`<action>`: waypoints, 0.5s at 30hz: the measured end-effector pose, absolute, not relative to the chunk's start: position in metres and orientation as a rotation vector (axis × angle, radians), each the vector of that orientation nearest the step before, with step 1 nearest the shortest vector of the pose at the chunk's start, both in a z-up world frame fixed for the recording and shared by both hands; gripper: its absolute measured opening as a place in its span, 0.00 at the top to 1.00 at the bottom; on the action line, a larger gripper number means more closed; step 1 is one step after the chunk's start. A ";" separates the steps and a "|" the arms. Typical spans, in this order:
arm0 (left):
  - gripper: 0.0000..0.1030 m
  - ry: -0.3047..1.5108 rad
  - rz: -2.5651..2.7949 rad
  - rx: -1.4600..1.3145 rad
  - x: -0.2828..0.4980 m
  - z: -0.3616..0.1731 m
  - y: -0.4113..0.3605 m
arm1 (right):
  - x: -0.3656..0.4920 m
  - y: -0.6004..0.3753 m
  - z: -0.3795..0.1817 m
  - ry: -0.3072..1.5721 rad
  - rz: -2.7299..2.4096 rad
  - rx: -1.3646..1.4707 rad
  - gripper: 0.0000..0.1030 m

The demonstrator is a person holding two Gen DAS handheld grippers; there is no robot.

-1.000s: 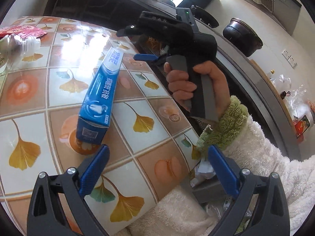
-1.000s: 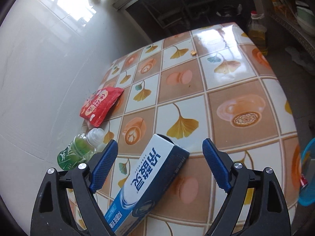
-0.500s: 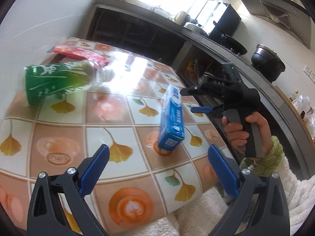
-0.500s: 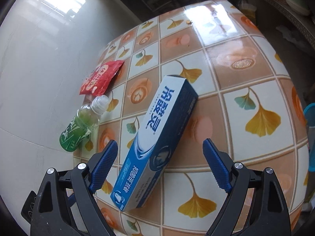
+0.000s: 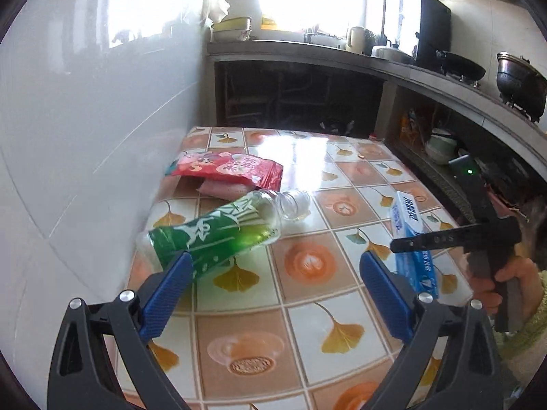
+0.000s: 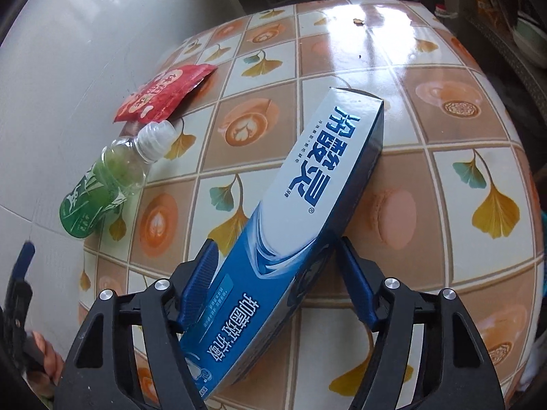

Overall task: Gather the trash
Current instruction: 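Grasp the green plastic bottle with the left tool while the right tool holds the box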

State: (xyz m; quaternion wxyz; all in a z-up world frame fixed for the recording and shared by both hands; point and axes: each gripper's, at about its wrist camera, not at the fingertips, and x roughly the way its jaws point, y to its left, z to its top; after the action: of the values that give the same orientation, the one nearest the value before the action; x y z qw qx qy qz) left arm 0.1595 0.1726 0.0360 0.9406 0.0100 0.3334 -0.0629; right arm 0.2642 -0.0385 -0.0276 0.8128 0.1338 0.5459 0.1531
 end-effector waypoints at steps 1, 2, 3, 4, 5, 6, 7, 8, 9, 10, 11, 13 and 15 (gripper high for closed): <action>0.07 0.703 -0.130 0.049 0.175 0.036 0.173 | 0.263 -0.041 -0.028 1.164 0.336 0.283 0.38; 0.07 0.720 -0.132 0.071 0.186 0.035 0.173 | 0.261 -0.043 -0.027 1.162 0.340 0.277 0.40; 0.07 0.743 -0.130 0.096 0.199 0.034 0.172 | 0.259 -0.046 -0.026 1.155 0.343 0.269 0.42; 0.07 0.781 -0.140 0.124 0.215 0.031 0.173 | 0.258 -0.048 -0.025 1.152 0.348 0.264 0.42; 0.07 0.830 -0.156 0.148 0.230 0.026 0.172 | 0.255 -0.051 -0.025 1.149 0.356 0.263 0.43; 0.07 0.896 -0.166 0.174 0.248 0.018 0.173 | 0.254 -0.054 -0.025 1.147 0.362 0.266 0.44; 0.07 0.940 -0.158 0.197 0.259 0.012 0.174 | 0.252 -0.055 -0.025 1.146 0.369 0.268 0.44; 0.07 0.977 -0.137 0.228 0.271 0.005 0.175 | 0.251 -0.058 -0.025 1.144 0.375 0.268 0.45; 0.07 1.007 -0.125 0.257 0.279 -0.001 0.174 | 0.250 -0.060 -0.026 1.141 0.381 0.271 0.45; 0.07 1.045 -0.127 0.287 0.287 -0.007 0.174 | 0.249 -0.062 -0.026 1.140 0.387 0.275 0.45; 0.07 1.084 -0.130 0.314 0.293 -0.014 0.174 | 0.248 -0.062 -0.026 1.140 0.392 0.278 0.45; 0.14 1.130 -0.089 0.390 0.300 -0.027 0.171 | 0.248 -0.063 -0.027 1.137 0.400 0.283 0.46; 0.18 1.156 -0.068 0.451 0.300 -0.033 0.166 | 0.247 -0.063 -0.028 1.134 0.409 0.285 0.46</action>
State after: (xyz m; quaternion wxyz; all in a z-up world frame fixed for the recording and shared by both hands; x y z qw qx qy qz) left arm 0.2996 0.1663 -0.0326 0.8130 0.2114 0.5416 -0.0318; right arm 0.2474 -0.0632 -0.0275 0.8143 0.1336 0.5314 0.1917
